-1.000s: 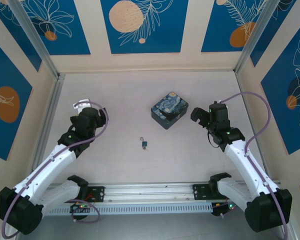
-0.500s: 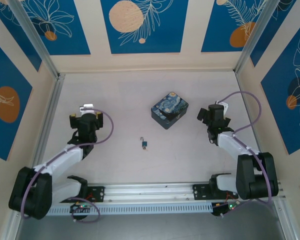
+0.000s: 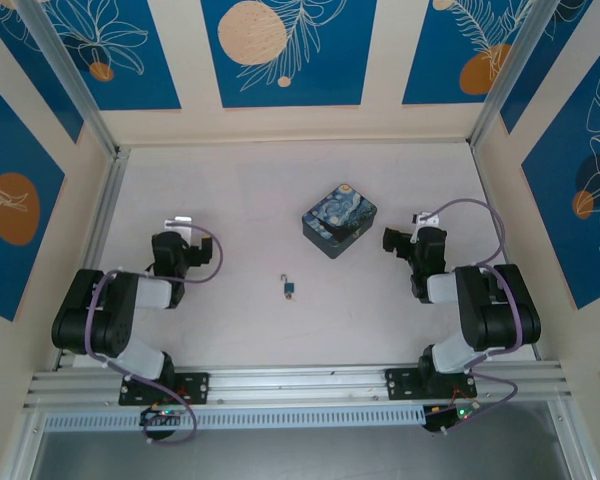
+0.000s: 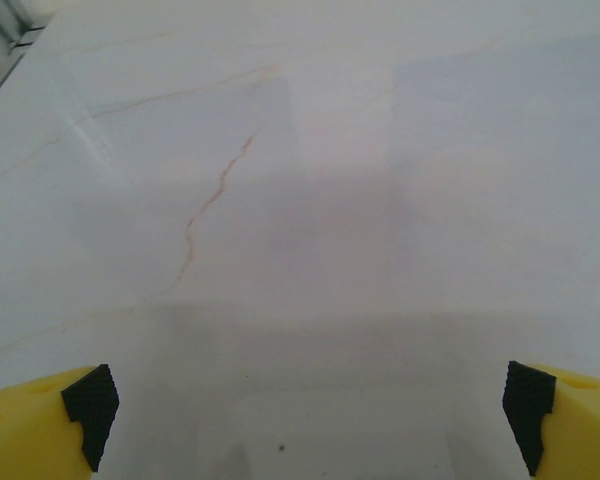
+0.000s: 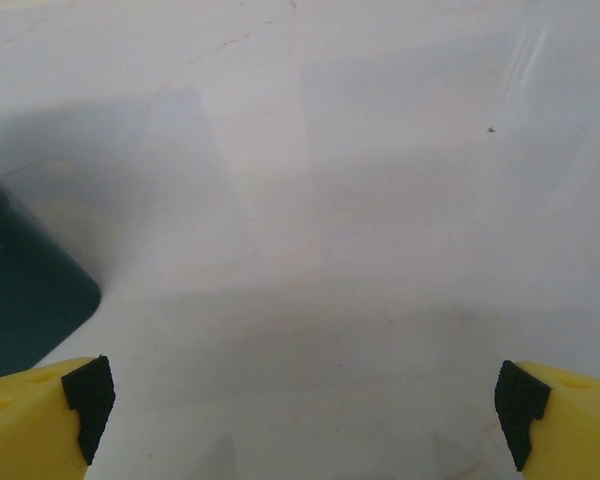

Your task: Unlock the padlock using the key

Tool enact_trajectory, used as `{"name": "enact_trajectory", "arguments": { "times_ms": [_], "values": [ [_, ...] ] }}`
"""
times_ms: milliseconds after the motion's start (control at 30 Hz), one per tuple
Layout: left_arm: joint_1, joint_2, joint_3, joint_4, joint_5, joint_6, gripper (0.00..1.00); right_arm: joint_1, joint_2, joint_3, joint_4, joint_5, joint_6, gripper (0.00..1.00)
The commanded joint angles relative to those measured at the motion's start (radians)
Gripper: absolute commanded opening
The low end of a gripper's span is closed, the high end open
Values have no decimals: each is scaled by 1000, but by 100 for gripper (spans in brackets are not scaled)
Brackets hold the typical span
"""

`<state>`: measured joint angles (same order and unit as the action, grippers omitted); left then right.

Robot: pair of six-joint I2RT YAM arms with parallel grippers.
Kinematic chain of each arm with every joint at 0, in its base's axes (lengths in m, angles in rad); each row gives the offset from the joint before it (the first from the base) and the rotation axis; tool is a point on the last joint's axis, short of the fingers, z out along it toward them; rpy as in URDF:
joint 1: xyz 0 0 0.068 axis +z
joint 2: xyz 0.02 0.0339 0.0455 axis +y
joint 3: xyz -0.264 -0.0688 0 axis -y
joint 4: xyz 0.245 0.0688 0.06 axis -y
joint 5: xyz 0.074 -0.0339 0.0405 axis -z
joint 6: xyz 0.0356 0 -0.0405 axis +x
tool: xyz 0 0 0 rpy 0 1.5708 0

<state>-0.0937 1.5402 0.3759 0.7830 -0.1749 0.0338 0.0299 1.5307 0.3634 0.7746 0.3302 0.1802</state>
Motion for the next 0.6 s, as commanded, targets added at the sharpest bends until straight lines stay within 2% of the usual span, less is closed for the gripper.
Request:
{"name": "enact_trajectory", "arguments": {
  "times_ms": [0,33,67,133,200,300,400,567],
  "values": [
    [26,1,29,46,120,7,100,-5,10,18,130,-48,-30,100],
    [25,2,30,43,120,8,100,-8,-17,36,40,-52,-26,99],
    [25,2,31,46,120,7,100,-2,7,22,117,-45,-35,99],
    [25,1,31,46,120,6,100,29,-14,23,81,13,-48,99],
    [26,1,31,44,120,7,100,34,0,18,118,22,-58,99],
    [25,3,31,42,120,6,100,32,-3,21,106,19,-56,99],
    [25,3,34,41,120,5,100,2,-4,36,70,-50,-42,99],
    [25,-3,23,53,117,9,100,6,-8,26,85,-53,-50,99]
  ]
}}
